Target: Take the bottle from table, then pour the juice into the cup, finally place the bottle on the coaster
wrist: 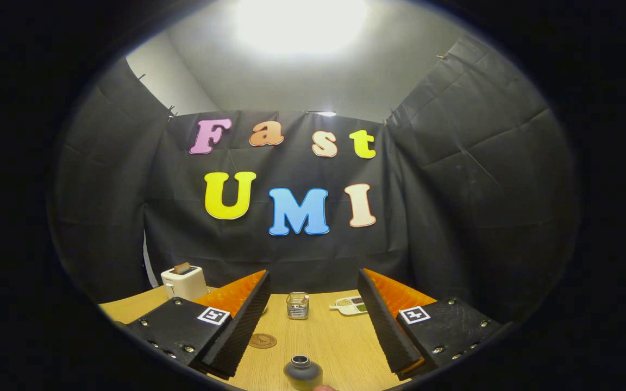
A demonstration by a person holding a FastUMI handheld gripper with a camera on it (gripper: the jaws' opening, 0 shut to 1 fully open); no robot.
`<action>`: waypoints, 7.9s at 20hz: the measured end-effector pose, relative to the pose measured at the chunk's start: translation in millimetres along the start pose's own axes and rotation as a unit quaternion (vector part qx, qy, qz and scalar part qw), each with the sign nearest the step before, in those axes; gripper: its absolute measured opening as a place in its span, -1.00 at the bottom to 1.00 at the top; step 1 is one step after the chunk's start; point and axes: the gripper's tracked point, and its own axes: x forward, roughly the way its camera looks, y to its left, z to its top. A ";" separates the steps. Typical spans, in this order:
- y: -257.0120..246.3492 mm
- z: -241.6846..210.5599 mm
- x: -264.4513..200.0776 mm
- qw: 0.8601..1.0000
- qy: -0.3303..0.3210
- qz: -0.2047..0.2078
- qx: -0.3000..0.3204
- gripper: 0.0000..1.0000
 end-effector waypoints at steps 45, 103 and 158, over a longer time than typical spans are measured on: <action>23.8 -267.9 -4.0 0.972 0.216 0.094 -0.025 0.96; 106.6 -269.1 23.5 0.793 0.271 0.189 -0.511 0.42; 132.0 -221.3 23.6 0.516 0.256 0.205 -0.791 0.41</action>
